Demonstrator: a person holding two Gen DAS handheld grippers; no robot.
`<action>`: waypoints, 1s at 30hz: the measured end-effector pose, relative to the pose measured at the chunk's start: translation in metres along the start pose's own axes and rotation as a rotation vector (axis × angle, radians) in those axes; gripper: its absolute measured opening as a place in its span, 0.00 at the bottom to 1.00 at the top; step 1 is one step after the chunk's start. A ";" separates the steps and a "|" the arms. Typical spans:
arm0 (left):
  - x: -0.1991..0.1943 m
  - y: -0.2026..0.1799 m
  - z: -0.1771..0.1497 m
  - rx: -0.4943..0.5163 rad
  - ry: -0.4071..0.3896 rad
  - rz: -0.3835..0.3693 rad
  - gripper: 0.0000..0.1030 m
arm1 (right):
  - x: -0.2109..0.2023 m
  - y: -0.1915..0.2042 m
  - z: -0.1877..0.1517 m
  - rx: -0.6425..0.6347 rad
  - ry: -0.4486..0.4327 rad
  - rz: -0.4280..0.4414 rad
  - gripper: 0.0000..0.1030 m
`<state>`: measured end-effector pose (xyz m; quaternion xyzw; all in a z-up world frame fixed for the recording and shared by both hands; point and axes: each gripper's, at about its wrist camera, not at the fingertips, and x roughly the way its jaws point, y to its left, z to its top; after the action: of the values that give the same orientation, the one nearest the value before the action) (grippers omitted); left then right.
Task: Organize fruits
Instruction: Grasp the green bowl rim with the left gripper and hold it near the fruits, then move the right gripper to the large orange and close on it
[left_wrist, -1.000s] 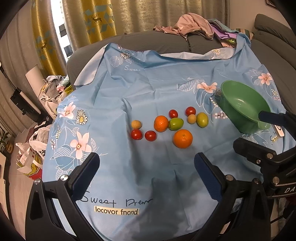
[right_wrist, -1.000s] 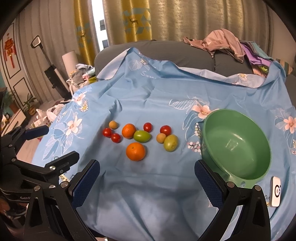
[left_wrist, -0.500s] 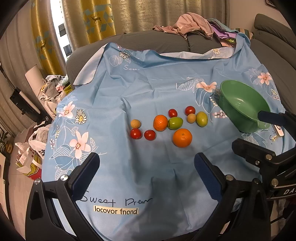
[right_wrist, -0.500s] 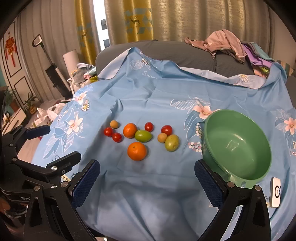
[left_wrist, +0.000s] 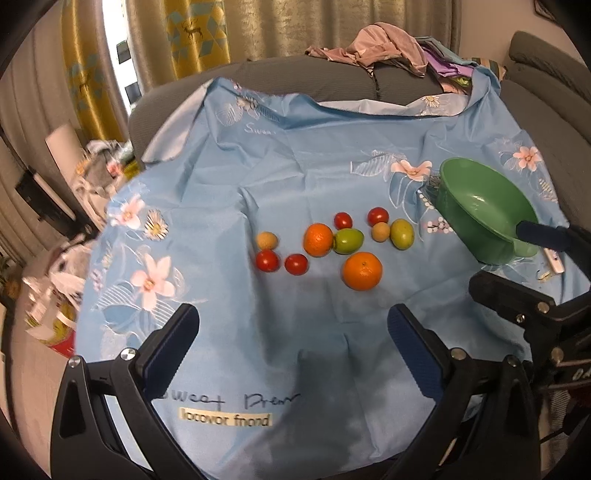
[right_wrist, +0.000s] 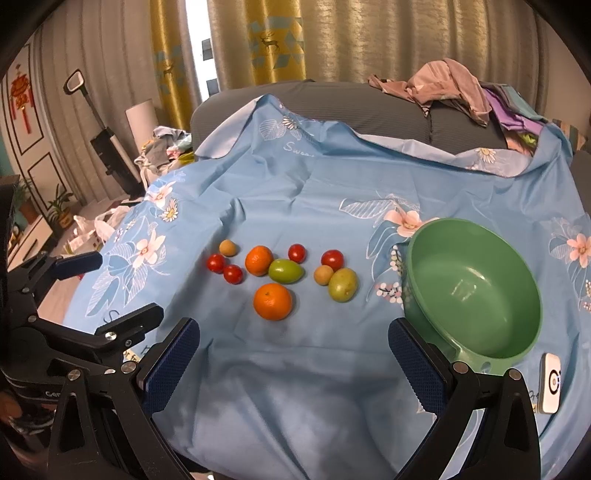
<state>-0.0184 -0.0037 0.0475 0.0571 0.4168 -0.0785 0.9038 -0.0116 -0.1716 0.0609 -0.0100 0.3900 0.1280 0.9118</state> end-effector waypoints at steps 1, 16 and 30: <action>0.003 0.002 -0.002 -0.014 0.005 -0.028 0.99 | 0.001 -0.002 -0.001 0.005 0.003 0.000 1.00; 0.037 0.030 -0.018 -0.132 0.012 -0.290 0.93 | 0.057 -0.019 -0.022 0.040 0.088 0.163 0.85; 0.071 0.035 -0.002 -0.112 0.024 -0.316 0.85 | 0.126 -0.006 -0.012 -0.009 0.147 0.191 0.70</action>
<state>0.0327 0.0247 -0.0064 -0.0589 0.4352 -0.1957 0.8768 0.0650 -0.1500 -0.0382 0.0136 0.4544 0.2148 0.8644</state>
